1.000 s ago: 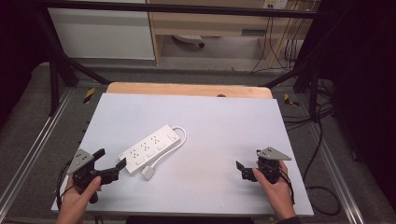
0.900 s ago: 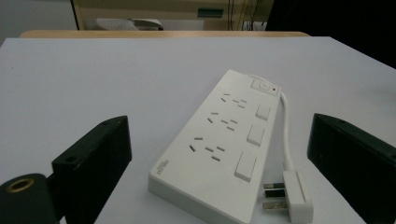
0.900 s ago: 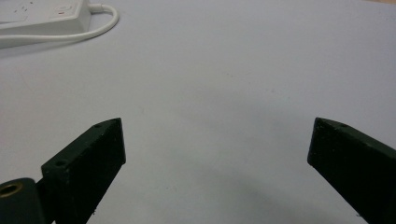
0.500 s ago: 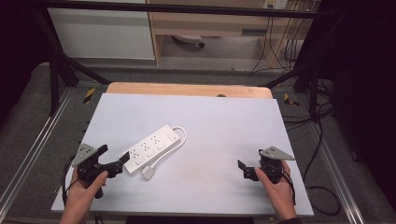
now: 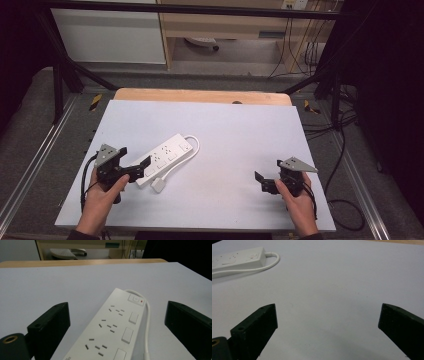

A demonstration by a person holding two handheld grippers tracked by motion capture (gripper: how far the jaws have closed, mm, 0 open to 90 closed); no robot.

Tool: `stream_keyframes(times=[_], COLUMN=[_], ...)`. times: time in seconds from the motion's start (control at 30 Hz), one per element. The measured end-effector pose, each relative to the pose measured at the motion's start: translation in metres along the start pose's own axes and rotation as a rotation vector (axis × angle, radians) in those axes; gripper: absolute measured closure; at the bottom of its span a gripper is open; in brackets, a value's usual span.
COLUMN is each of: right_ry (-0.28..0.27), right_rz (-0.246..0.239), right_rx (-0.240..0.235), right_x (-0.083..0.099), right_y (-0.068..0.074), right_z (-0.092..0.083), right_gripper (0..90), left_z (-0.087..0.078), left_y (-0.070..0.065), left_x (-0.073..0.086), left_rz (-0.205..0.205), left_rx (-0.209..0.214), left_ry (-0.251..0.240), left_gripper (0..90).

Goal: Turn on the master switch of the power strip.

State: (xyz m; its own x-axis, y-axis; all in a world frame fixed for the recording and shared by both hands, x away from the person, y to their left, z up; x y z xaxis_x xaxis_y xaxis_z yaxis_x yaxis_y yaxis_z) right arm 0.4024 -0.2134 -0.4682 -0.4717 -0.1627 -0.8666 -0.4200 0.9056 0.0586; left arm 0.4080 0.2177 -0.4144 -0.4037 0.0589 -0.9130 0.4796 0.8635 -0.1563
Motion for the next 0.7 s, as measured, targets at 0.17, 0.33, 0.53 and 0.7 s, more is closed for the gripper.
stream_keyframes(times=[0.17, 0.33, 0.53, 0.7], right_ry=[-0.003, -0.001, 0.0, 0.0], right_rz=[-0.003, -0.008, -0.01, -0.013], right_rx=[-0.001, -0.001, -0.003, -0.001], right_x=[0.0, 0.0, 0.0, 0.001], right_y=[-0.001, -0.001, 0.0, 0.0], right_z=[-0.001, 0.0, 0.0, 0.0], right_gripper=[2.8, 2.9, 3.4, 3.0], left_z=[0.007, 0.016, 0.03, 0.042], left_y=[-0.008, -0.01, -0.018, -0.031], left_x=[-0.007, -0.014, -0.023, -0.03], left_rz=[-0.006, 0.001, 0.016, 0.048], left_rx=[0.028, 0.032, 0.04, 0.059], left_ry=[0.0, 0.003, 0.015, 0.028], left_gripper=[6.1, 6.1, 6.1, 6.1])
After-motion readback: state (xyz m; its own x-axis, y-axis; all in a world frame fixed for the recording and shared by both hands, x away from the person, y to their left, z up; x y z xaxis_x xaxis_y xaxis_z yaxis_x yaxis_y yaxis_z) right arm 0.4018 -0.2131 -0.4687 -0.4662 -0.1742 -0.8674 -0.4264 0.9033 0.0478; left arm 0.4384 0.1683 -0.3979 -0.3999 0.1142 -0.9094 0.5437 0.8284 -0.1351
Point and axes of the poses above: each handheld gripper's, and its own axes: z roughly forward along the jaws, x roughly out of its underside, y roughly to its left, the point moved 7 cm from there along z, roughly forward along the jaws, and after that the axes turned 4 degrees about x, right-handed, at the moved point
